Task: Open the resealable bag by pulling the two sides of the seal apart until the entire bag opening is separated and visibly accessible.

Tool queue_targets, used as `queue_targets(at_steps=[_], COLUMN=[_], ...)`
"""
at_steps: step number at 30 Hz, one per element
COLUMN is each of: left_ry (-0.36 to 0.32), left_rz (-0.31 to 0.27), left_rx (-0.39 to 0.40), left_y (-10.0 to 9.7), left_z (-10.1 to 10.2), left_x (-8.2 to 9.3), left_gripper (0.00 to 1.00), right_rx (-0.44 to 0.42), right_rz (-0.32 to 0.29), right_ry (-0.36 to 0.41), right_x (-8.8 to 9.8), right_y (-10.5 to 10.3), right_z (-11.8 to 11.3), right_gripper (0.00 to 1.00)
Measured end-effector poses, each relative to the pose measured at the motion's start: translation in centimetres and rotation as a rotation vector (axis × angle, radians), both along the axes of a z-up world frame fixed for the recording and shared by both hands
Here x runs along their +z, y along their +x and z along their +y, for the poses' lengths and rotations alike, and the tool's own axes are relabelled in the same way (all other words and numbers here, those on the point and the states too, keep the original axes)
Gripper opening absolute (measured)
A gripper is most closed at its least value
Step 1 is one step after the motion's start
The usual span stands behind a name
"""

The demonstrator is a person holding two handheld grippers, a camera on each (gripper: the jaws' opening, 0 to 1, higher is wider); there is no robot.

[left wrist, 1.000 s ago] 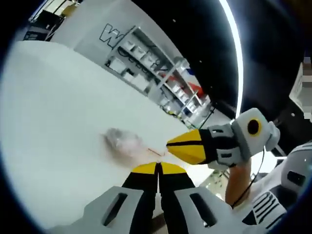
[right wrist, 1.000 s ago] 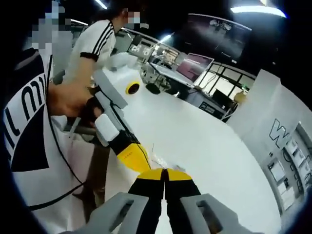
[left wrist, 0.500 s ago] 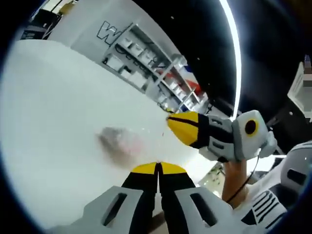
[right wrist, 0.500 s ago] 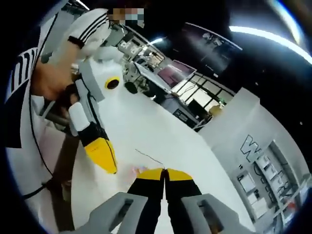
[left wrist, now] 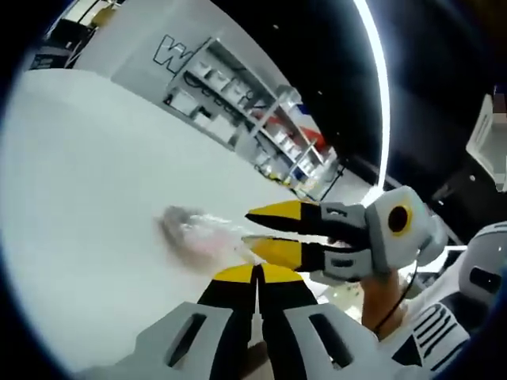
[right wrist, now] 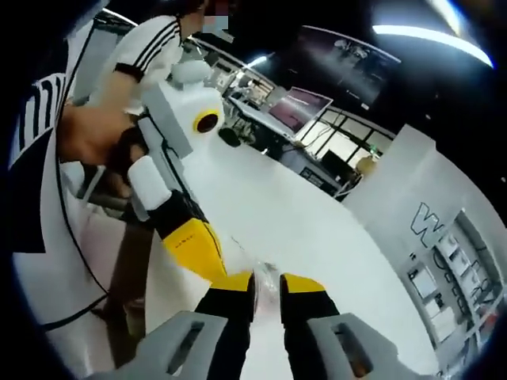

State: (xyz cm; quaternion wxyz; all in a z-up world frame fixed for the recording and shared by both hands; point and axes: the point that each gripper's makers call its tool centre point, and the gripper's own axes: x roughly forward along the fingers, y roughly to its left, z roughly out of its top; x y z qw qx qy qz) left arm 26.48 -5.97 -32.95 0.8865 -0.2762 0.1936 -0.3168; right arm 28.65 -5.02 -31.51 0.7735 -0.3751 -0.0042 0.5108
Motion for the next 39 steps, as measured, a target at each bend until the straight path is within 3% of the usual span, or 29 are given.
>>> queue_targets(at_steps=[8,12,17,23,28,31,35,36,39], left_ry=[0.013,0.006,0.000,0.018,0.105,0.260,0.446,0.485,0.526], left_rz=[0.006,0.001,-0.027,-0.094,-0.190,-0.314,-0.464,-0.484,-0.514], left_rx=[-0.010,-0.015,-0.023,0.004,0.048,0.068,0.130,0.136,0.127], left_y=[0.0,-0.1,0.3,1.0,1.9,2.6,3.8,4.0,4.1], left_z=[-0.2,-0.4,-0.6,0.1,1.2,1.9,2.8,2.9,2.8], left_x=[-0.3,-0.2,0.5,1.1,1.5,1.9,2.9,3.1,3.6], left_gripper=[0.01,0.01,0.01,0.03,0.29,0.41,0.76,0.81,0.83], right_rx=[-0.071,-0.097,-0.120,-0.136,-0.139,-0.138,-0.129,-0.126,-0.114], right_rz=[-0.078,-0.100,-0.097,-0.075,-0.071,-0.075,-0.074,-0.074,-0.067], right_ry=[0.086,0.177,0.258,0.283,0.304,0.313,0.329,0.332,0.340], right_x=[1.6,2.9,4.1,4.1,4.6,5.1,5.9,6.0,6.5], right_y=[2.1,2.4,3.0,3.8,4.1,4.3,4.7,4.8,5.0], right_z=[-0.4,-0.2,-0.2,-0.3,-0.4,-0.3,-0.2,-0.2,-0.1], right_gripper=[0.00,0.00,0.00,0.00,0.00,0.00,0.00,0.00,0.00])
